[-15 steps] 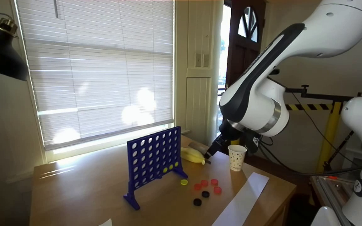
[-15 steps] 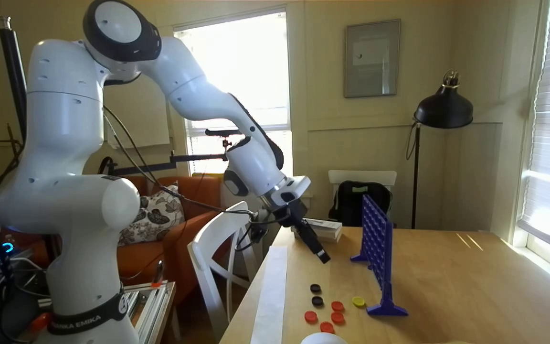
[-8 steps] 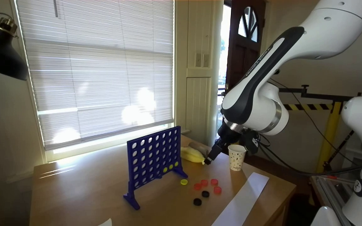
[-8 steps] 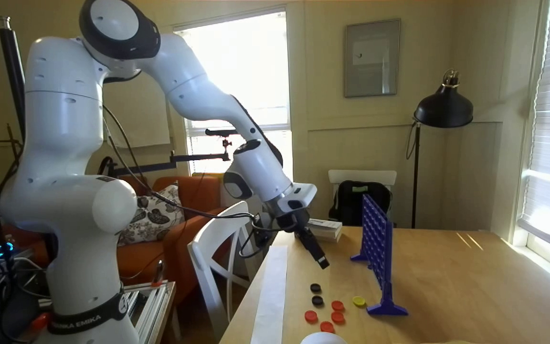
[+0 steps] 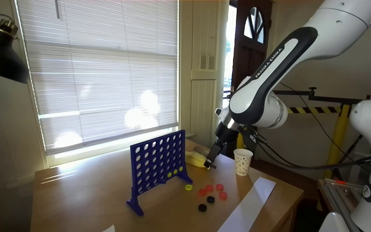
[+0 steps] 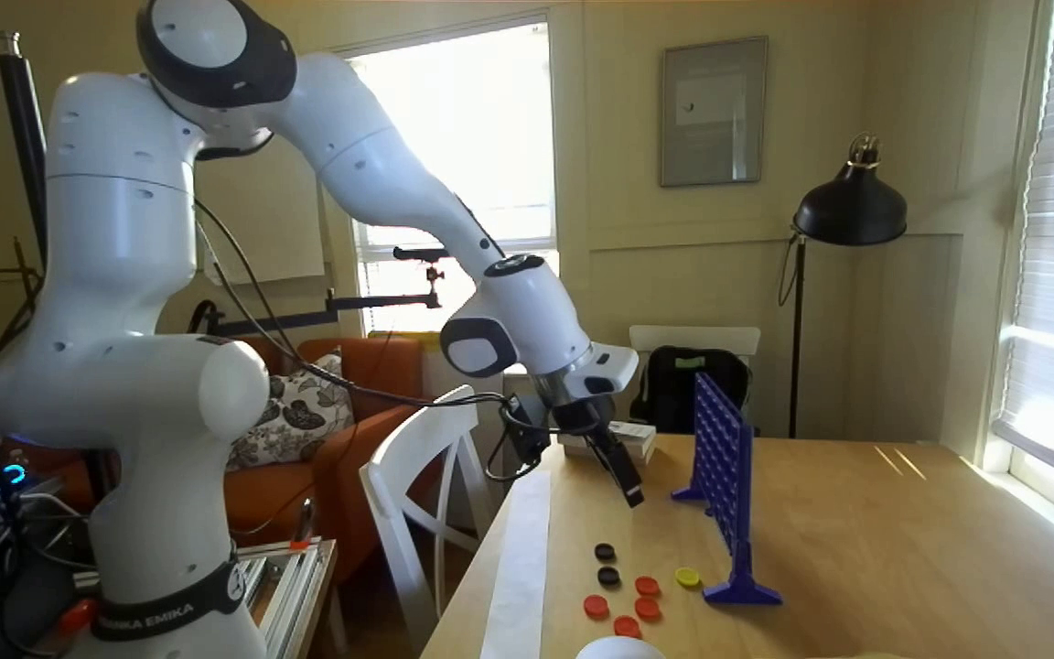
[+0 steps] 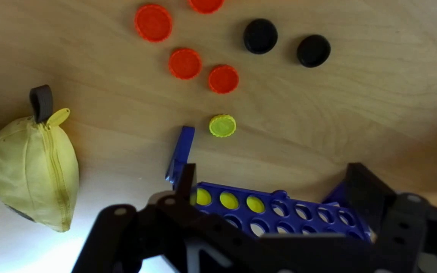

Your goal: Place one yellow ring in the fifth line of the blue object

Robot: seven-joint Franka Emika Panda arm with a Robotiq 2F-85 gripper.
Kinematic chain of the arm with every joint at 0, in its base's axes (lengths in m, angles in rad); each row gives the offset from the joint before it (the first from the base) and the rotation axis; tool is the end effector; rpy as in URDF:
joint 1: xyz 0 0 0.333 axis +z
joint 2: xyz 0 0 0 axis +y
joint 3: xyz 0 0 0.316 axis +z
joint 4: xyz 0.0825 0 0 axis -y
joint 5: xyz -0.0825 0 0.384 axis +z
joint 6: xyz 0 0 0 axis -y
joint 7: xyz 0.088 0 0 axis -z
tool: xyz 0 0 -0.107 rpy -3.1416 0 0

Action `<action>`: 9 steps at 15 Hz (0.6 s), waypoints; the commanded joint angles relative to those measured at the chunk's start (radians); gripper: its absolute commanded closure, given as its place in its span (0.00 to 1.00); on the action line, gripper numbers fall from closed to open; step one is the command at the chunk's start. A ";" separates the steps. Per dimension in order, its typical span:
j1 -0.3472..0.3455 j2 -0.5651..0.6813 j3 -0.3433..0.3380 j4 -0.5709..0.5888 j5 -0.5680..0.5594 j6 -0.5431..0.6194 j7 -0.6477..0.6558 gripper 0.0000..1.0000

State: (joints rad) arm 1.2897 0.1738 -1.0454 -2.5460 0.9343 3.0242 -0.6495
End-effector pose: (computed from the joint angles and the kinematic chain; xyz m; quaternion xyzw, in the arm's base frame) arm 0.4670 0.0477 0.2747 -0.9760 -0.0116 -0.2151 0.0304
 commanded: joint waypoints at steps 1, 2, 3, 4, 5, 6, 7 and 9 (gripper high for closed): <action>0.147 0.058 -0.177 0.067 -0.203 -0.126 0.215 0.00; 0.196 0.066 -0.232 0.087 -0.250 -0.160 0.264 0.00; 0.249 0.075 -0.293 0.112 -0.296 -0.203 0.309 0.00; 0.306 0.087 -0.352 0.135 -0.332 -0.244 0.351 0.00; 0.362 0.099 -0.411 0.159 -0.359 -0.285 0.387 0.00; 0.410 0.113 -0.462 0.177 -0.374 -0.324 0.412 0.00; 0.328 0.062 -0.374 0.135 -0.323 -0.246 0.335 0.00; 0.350 0.070 -0.390 0.149 -0.326 -0.258 0.345 0.00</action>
State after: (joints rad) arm 1.6394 0.2439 -1.4355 -2.3973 0.6079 2.7663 -0.3042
